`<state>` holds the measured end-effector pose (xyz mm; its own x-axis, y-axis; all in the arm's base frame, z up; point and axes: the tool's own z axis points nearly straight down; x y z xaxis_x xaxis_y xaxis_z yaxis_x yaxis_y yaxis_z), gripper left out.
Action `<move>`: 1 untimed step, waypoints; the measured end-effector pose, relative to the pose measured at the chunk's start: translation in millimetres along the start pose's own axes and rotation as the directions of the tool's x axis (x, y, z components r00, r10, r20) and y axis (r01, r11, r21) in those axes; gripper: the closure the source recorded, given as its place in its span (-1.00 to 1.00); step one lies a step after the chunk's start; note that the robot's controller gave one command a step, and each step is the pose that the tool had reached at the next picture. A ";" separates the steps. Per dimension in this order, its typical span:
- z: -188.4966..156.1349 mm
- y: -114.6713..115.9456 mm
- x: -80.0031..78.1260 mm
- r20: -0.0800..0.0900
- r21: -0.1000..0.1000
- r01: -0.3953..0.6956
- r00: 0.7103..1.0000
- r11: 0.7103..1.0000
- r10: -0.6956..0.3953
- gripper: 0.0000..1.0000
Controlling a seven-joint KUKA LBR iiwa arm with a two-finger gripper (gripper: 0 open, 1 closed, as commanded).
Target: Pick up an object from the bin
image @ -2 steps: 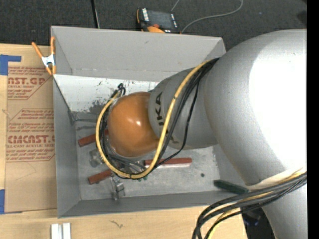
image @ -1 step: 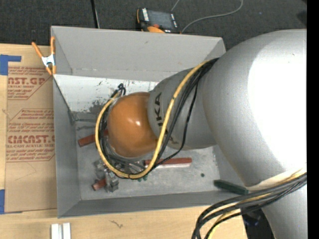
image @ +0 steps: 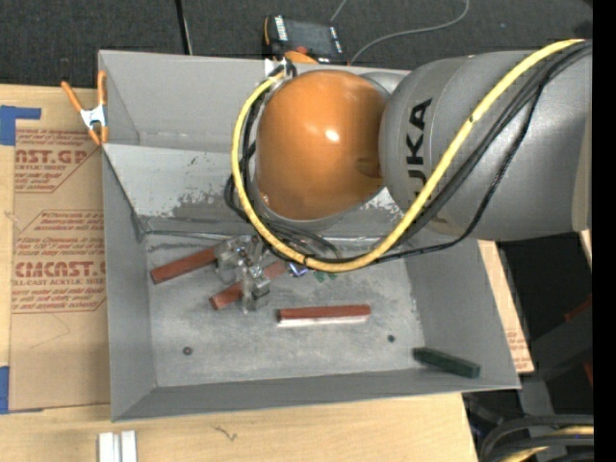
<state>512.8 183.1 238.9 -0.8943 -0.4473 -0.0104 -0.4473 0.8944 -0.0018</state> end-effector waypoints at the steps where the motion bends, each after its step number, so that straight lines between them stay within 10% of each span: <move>1: 11.9 -34.5 26.8 -0.007 -0.006 0.470 0.883 0.883 -0.470 1.00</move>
Offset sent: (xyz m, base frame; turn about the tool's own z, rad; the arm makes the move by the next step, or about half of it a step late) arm -0.0087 -0.0424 -0.0114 -0.4912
